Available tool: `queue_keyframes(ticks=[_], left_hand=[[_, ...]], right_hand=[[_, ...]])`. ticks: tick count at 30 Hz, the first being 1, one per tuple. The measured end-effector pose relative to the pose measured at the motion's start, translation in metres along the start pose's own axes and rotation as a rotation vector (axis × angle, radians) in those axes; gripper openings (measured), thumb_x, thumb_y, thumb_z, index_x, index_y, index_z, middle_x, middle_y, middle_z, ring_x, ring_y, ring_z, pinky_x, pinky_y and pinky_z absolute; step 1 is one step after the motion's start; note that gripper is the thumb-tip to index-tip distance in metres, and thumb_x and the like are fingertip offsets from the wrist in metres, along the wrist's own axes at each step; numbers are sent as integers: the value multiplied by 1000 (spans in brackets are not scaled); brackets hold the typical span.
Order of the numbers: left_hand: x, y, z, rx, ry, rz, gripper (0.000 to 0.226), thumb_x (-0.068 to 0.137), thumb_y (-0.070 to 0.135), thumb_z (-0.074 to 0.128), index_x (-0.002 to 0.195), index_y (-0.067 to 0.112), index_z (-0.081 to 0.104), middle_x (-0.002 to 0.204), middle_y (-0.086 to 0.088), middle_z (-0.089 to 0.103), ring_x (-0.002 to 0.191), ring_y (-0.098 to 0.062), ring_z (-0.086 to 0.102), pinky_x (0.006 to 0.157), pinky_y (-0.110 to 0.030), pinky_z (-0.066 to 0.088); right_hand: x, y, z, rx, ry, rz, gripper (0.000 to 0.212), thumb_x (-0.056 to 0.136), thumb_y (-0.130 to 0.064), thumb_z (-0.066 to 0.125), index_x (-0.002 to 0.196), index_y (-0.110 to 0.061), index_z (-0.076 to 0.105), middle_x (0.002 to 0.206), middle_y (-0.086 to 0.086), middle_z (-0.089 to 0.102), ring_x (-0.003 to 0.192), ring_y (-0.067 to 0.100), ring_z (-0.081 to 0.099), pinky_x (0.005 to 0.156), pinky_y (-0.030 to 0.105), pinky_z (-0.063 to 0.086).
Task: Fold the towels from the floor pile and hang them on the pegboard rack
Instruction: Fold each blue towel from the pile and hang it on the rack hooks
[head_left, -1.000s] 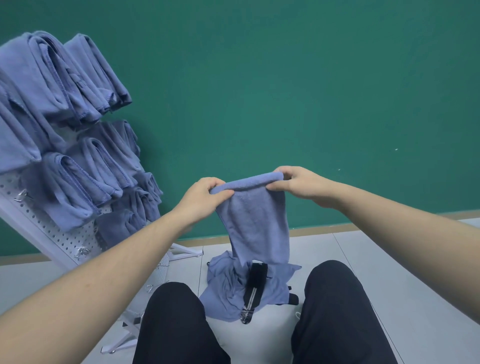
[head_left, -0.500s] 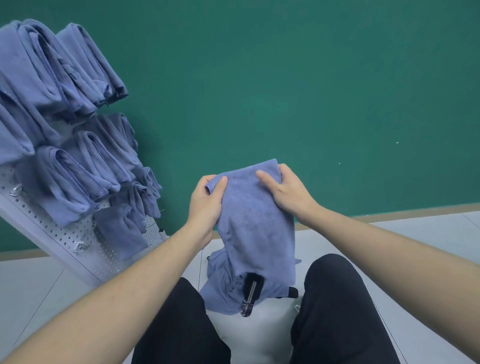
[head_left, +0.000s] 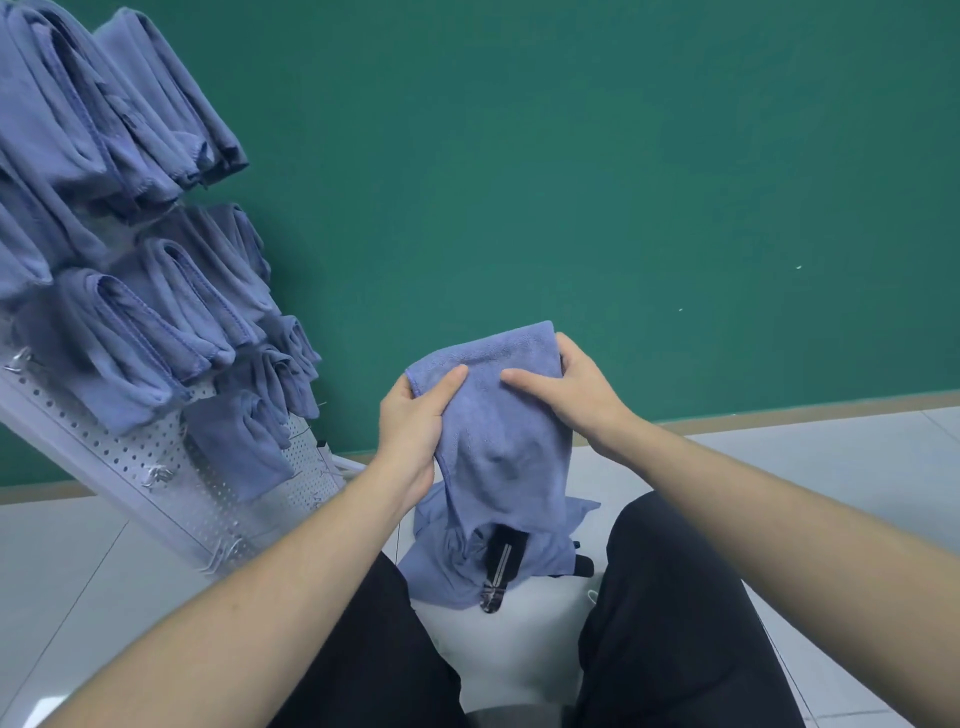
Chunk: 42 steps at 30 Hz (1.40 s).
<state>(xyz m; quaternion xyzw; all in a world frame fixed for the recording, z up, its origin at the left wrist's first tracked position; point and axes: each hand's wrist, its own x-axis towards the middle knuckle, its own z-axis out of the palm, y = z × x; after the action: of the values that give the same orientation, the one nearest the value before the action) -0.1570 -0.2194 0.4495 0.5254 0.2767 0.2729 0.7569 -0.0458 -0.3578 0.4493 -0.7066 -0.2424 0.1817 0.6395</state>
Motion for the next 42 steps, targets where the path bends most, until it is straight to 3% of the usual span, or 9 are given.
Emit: queue_keyframes(ticks=[4, 6, 12, 18, 24, 27, 32, 37, 42], left_hand=[[-4, -5, 3, 100, 26, 118, 12, 85, 11, 78, 88, 11, 67, 84, -2, 74, 79, -14, 71, 73, -30, 58], [-4, -9, 4, 146, 23, 168, 14, 85, 12, 78, 84, 13, 64, 81, -3, 68, 77, -13, 65, 77, -33, 54], [-8, -19, 8, 334, 17, 321, 20, 88, 13, 73, 78, 18, 56, 73, 8, 56, 65, -5, 49, 63, -18, 43], [-9, -22, 14, 380, 75, 340, 23, 89, 13, 67, 79, 19, 47, 73, 8, 49, 62, -6, 43, 56, -19, 37], [-15, -26, 14, 367, -20, 285, 7, 92, 17, 69, 88, 20, 64, 83, 9, 65, 67, -1, 56, 63, -14, 46], [-12, -27, 13, 360, 14, 281, 16, 91, 22, 72, 79, 32, 70, 94, 6, 69, 76, 1, 63, 70, -16, 50], [-11, -25, 18, 260, 37, 171, 13, 93, 22, 69, 82, 19, 74, 71, 9, 69, 62, -4, 57, 61, -21, 48], [-11, -24, 16, 266, -14, 164, 15, 100, 29, 60, 93, 23, 72, 79, 11, 73, 71, -2, 65, 68, -18, 52], [-8, -23, 11, 211, -89, 120, 19, 102, 36, 55, 106, 20, 64, 98, 9, 74, 90, 3, 69, 78, -14, 50]], right_hand=[[-1, 1, 2, -135, 23, -57, 31, 82, -24, 81, 87, -17, 51, 82, -6, 62, 71, 5, 58, 65, 17, 48], [-1, 4, 6, -204, 60, -66, 35, 84, -22, 78, 79, -20, 44, 71, -8, 52, 63, 6, 47, 57, 19, 39], [-1, 11, 20, -196, 216, -44, 31, 85, -21, 70, 77, -23, 39, 65, -12, 47, 57, 6, 40, 54, 22, 34], [-15, 12, 37, -112, 178, -53, 43, 84, -33, 76, 71, -21, 36, 56, -17, 36, 57, 7, 36, 52, 21, 30], [-12, 7, 33, -7, 248, 24, 33, 87, -24, 67, 70, -21, 39, 60, -14, 40, 57, 7, 39, 57, 25, 34], [-14, 4, 35, 46, 167, 13, 32, 91, -31, 67, 73, -17, 46, 62, -12, 45, 58, 6, 44, 60, 22, 38], [-18, 4, 39, -56, 71, -48, 29, 93, -40, 65, 82, -14, 61, 72, -9, 63, 64, 8, 55, 69, 27, 47], [-18, 4, 36, -64, 43, -41, 44, 96, -47, 50, 87, -7, 67, 84, 3, 69, 80, 13, 61, 88, 37, 52], [-23, 0, 33, 39, -79, -97, 41, 97, -1, 39, 98, -22, 74, 97, -8, 75, 94, 2, 68, 89, 15, 49]])
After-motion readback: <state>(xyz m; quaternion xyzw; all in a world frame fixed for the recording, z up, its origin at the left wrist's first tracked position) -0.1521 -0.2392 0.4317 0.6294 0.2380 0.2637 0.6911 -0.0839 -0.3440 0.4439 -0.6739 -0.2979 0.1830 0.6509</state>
